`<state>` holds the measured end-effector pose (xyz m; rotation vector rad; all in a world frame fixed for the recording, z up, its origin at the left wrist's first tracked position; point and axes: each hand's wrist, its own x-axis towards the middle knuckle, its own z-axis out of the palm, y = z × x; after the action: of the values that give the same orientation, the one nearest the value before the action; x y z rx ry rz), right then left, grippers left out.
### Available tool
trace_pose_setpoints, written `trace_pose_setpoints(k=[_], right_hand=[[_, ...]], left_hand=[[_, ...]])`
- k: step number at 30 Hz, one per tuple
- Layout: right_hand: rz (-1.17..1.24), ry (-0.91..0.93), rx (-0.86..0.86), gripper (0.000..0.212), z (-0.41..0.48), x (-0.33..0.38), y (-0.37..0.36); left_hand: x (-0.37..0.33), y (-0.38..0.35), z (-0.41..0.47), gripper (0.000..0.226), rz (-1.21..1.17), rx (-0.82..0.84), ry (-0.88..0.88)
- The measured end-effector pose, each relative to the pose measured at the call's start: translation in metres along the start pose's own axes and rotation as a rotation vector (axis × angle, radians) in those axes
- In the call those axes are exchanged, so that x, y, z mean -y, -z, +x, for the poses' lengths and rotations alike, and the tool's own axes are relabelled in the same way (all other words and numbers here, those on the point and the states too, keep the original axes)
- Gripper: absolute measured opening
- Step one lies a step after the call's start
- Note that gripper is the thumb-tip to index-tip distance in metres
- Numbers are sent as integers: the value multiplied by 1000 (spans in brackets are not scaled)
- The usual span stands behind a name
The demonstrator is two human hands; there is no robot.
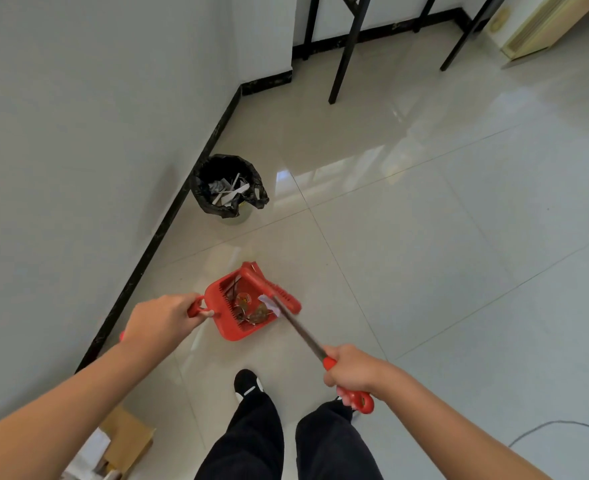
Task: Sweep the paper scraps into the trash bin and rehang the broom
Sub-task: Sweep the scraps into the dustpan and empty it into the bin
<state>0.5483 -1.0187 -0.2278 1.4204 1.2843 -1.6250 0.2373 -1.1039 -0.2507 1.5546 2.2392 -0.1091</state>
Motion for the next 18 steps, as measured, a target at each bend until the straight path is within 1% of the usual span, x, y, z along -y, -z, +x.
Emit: trace_pose_setpoints(k=[3,5,9,11,15,18], right_hand=[[69,-14,33,52,-13,18,10],[147,-31,38,53,-23,23,26],[278,-66,1,53,-52,8,66],[320,-78,-34,54,-68,-5,82],[338,-69,-146,44,-82,-12,97],[295,-77,-241,27,-65,-5,102]], left_hand=[[5,1,0,33,-4,-1,3],[10,2,-1,32,-20,-15,5],[24,5,-9,31,-28,27,21],[35,10,-20,29,-73,20,54],[64,18,-38,34,-186,-45,159],[89,20,-48,37,-225,-64,190]])
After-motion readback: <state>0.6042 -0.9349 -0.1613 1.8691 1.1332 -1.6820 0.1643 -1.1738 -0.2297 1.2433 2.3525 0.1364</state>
